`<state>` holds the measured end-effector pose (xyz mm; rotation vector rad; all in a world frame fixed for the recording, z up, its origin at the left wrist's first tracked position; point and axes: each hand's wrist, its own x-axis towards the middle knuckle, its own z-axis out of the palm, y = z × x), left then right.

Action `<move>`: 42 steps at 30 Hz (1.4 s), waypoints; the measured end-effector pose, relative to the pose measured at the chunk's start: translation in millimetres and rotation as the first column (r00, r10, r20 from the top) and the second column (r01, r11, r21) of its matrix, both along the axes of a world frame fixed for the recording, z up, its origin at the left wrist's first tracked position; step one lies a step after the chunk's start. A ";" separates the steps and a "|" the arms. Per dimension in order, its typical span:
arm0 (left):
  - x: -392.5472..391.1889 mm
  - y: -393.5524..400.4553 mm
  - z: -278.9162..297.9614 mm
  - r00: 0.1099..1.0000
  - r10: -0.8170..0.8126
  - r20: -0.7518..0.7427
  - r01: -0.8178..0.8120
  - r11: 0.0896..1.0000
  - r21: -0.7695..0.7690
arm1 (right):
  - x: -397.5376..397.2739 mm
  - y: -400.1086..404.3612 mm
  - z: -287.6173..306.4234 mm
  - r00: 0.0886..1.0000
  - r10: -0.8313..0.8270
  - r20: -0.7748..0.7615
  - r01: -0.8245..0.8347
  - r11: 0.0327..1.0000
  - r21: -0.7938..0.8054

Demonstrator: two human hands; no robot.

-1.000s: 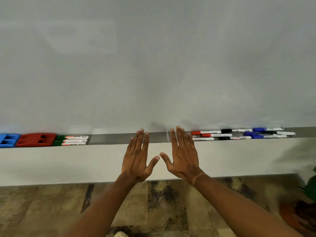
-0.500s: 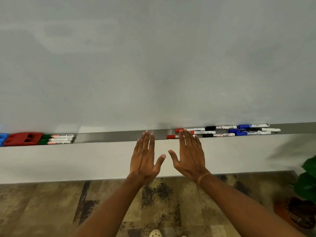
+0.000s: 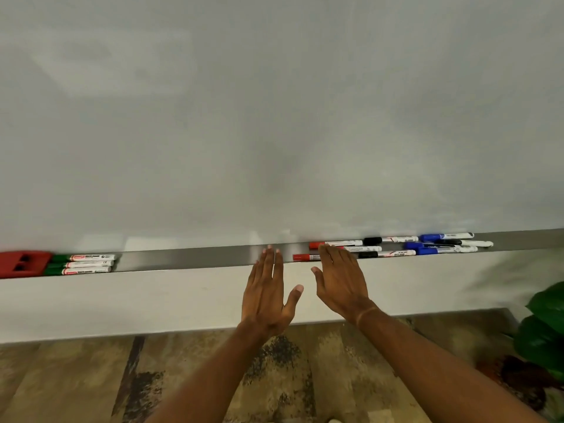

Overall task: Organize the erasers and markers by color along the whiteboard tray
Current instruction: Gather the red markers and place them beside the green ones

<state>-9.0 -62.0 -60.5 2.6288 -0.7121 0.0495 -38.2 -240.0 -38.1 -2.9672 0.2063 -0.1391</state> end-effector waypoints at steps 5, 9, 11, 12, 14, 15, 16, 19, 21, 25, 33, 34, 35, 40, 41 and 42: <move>3.1 -9.9 -1.9 0.999 0.049 -0.007 -0.049 0.999 0.007 | 21.1 -12.7 -6.0 0.994 0.108 -0.034 -0.109 0.993 -0.055; 0.3 -23.1 -2.9 0.991 0.132 -0.035 -0.133 0.991 -0.005 | 33.0 -22.0 -10.6 0.982 0.164 -0.090 -0.172 0.980 -0.095; -3.3 -31.2 -2.4 0.982 0.183 -0.053 -0.184 0.983 -0.018 | 37.9 -28.0 -13.2 0.973 0.203 -0.112 -0.214 0.971 -0.105; -4.6 -34.7 -1.5 0.976 0.207 -0.063 -0.209 0.977 -0.033 | 41.1 -30.6 -14.3 0.969 0.220 -0.112 -0.232 0.968 -0.101; -6.1 -41.5 0.4 0.963 0.256 -0.088 -0.263 0.961 -0.083 | 48.7 -35.7 -14.0 0.963 0.245 -0.109 -0.254 0.964 -0.074; -7.4 -45.4 1.6 0.955 0.278 -0.102 -0.289 0.950 -0.115 | 52.1 -38.5 -12.9 0.961 0.249 -0.118 -0.256 0.965 -0.049; -9.3 -49.6 2.8 0.947 0.300 -0.118 -0.316 0.938 -0.146 | 54.8 -41.7 -11.9 0.960 0.249 -0.129 -0.253 0.967 -0.016; -14.2 -58.9 5.3 0.926 0.327 -0.187 -0.364 0.905 -0.220 | 59.8 -46.4 -8.0 0.962 0.229 -0.149 -0.219 0.972 0.082; -14.5 -64.0 7.0 0.912 0.334 -0.237 -0.390 0.885 -0.254 | 62.2 -49.3 -6.0 0.959 0.233 -0.161 -0.214 0.969 0.125; -11.6 -71.0 5.7 0.878 0.346 -0.332 -0.452 0.828 -0.332 | 60.3 -50.1 -2.5 0.972 0.224 -0.076 -0.208 0.962 0.179; -2.8 -88.4 21.3 0.745 0.228 -0.627 -0.661 0.379 -0.647 | 37.1 -21.7 16.7 0.948 0.292 0.123 -0.317 0.851 0.419; -1.5 -90.4 23.2 0.723 0.187 -0.665 -0.687 0.301 -0.662 | 33.7 -17.9 17.9 0.947 0.290 0.135 -0.319 0.840 0.439; 1.3 -92.3 24.0 0.689 0.127 -0.714 -0.721 0.215 -0.658 | 30.4 -15.0 18.7 0.947 0.290 0.139 -0.321 0.831 0.454; 10.7 -98.5 28.1 0.569 -0.233 -0.788 -0.822 -0.171 -0.543 | 17.0 -9.5 27.4 0.924 0.306 0.228 -0.382 0.758 0.529; 11.0 -99.2 28.7 0.537 -0.285 -0.794 -0.843 -0.205 -0.497 | 14.1 -9.1 28.4 0.918 0.310 0.246 -0.395 0.749 0.532; 10.0 -99.7 28.6 0.511 -0.326 -0.795 -0.859 -0.227 -0.459 | 11.3 -8.5 28.7 0.913 0.318 0.254 -0.407 0.745 0.529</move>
